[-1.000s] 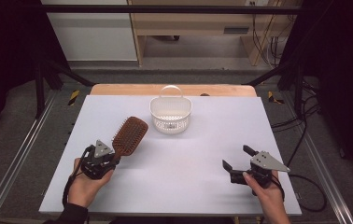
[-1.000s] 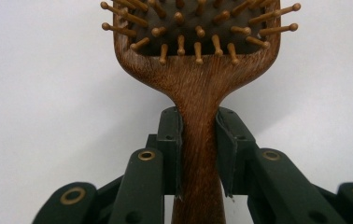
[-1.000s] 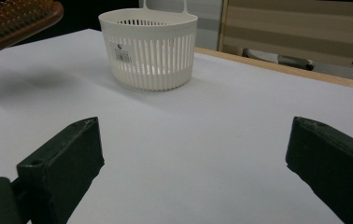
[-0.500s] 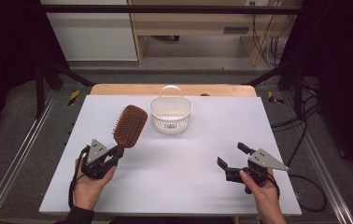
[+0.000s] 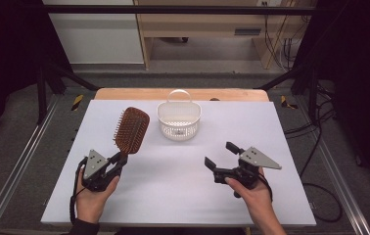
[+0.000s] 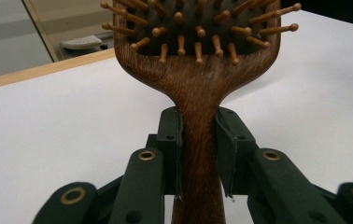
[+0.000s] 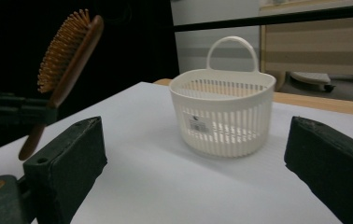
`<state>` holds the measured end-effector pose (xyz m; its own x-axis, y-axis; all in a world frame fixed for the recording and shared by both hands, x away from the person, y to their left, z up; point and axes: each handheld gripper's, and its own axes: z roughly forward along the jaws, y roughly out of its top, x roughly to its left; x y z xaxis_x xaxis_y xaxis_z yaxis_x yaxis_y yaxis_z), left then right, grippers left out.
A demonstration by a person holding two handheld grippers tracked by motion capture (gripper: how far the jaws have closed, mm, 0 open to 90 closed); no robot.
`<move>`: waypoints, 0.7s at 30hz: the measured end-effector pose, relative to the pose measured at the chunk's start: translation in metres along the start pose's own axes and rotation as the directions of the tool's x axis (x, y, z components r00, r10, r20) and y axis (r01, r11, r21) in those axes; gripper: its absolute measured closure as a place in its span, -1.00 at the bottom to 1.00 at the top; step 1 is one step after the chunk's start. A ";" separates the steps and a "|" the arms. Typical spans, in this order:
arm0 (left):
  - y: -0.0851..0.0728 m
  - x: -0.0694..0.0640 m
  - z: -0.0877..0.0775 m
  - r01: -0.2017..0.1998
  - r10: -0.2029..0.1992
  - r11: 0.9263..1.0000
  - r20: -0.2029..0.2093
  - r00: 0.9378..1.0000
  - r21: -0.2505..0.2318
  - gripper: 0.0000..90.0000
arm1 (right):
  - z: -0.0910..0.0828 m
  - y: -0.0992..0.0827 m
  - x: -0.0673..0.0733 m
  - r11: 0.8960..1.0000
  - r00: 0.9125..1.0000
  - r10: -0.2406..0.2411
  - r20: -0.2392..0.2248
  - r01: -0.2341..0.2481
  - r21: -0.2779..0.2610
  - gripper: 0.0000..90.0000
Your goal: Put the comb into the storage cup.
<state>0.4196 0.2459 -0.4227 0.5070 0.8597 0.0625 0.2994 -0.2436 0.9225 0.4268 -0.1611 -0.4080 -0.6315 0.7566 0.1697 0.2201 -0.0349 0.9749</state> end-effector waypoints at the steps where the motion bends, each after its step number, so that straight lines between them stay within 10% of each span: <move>1: 0.000 -0.001 -0.001 -0.002 0.002 1.000 0.000 1.000 -0.002 0.61 | 0.004 0.002 0.003 1.000 1.000 0.013 -0.008 -0.013 0.002 -0.86; 21: -0.002 -0.013 0.002 -0.061 0.062 0.998 0.009 0.998 -0.012 0.61 | 0.067 0.033 0.060 0.996 0.987 0.089 -0.134 -0.086 0.023 -0.88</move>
<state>0.4146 0.2344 -0.4259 0.5321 0.8388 0.1155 0.2581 -0.2906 0.9214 0.4466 -0.0730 -0.3753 -0.7036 0.6559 0.2734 0.2908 -0.0853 0.9530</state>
